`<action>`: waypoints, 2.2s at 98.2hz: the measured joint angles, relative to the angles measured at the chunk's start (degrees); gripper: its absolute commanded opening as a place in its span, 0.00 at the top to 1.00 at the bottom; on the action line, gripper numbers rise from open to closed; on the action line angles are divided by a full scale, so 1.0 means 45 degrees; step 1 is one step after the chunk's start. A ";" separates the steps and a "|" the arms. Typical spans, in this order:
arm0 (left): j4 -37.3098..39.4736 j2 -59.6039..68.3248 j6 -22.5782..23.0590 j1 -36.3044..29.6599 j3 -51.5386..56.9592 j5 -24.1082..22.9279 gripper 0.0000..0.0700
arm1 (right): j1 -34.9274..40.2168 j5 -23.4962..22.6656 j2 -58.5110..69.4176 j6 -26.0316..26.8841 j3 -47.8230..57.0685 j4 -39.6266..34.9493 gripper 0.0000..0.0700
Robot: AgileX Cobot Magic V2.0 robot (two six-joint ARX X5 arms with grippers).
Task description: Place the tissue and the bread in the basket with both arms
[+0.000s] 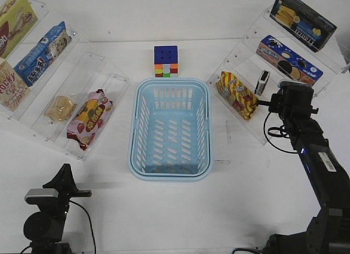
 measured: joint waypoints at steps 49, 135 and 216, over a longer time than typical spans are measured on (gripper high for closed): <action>-0.0005 0.0000 0.0000 0.0000 0.0000 0.0000 1.00 | 0.0869 -0.5037 -0.4930 0.0209 0.0243 -0.0359 1.00; 0.0748 0.0000 -0.2798 0.0000 0.0000 0.0000 1.00 | 0.6237 -0.3342 -0.4935 -0.1030 0.0170 -0.1020 1.00; -0.4104 0.9462 0.1190 0.0000 0.9666 -0.0486 0.33 | 0.4920 -0.1957 -1.1574 -0.0709 -0.8393 0.4629 1.00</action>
